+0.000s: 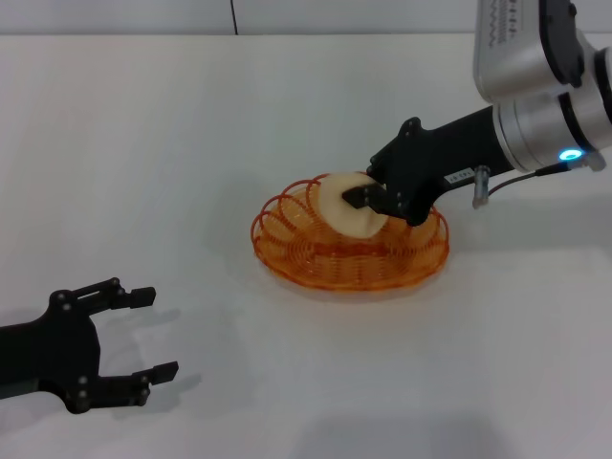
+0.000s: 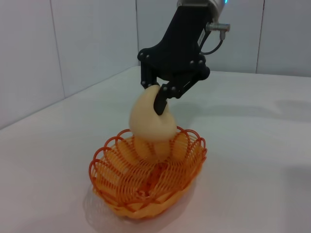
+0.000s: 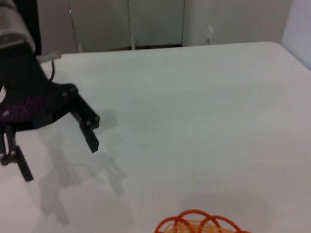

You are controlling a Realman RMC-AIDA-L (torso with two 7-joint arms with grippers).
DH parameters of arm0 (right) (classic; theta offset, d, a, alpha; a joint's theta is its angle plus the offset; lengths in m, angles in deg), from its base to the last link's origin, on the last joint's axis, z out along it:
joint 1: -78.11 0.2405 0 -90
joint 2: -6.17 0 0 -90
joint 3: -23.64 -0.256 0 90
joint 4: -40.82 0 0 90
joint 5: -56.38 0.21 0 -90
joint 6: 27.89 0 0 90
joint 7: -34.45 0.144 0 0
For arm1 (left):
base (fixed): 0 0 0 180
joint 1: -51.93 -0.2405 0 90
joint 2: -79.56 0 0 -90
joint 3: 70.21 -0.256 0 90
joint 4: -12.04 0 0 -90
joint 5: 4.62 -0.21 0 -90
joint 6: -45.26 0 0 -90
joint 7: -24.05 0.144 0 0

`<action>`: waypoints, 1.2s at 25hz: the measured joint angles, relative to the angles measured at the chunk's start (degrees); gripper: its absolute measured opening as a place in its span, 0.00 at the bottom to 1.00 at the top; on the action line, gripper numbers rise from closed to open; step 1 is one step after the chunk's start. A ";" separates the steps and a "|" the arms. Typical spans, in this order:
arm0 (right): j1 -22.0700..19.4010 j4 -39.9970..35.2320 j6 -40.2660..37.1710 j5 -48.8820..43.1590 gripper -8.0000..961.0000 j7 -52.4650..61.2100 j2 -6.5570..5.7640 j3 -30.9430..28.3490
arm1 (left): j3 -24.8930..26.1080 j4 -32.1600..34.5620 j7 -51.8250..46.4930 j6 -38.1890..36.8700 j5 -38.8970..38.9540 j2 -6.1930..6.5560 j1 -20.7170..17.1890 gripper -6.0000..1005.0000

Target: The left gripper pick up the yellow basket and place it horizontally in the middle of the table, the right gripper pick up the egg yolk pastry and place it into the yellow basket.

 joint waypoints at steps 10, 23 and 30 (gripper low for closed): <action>1.38 4.63 2.24 1.88 0.21 0.08 -0.06 0.52 | 0.00 0.14 0.01 0.24 0.00 0.00 0.05 0.85; -5.97 5.72 -10.69 2.51 0.53 -13.39 -0.53 -16.61 | 4.56 -2.93 -3.74 -0.76 -0.08 2.04 3.33 0.85; -9.14 14.74 -22.01 3.50 0.78 -26.94 -2.04 -31.98 | 5.09 -7.61 -4.42 -0.89 -2.22 4.25 7.90 0.85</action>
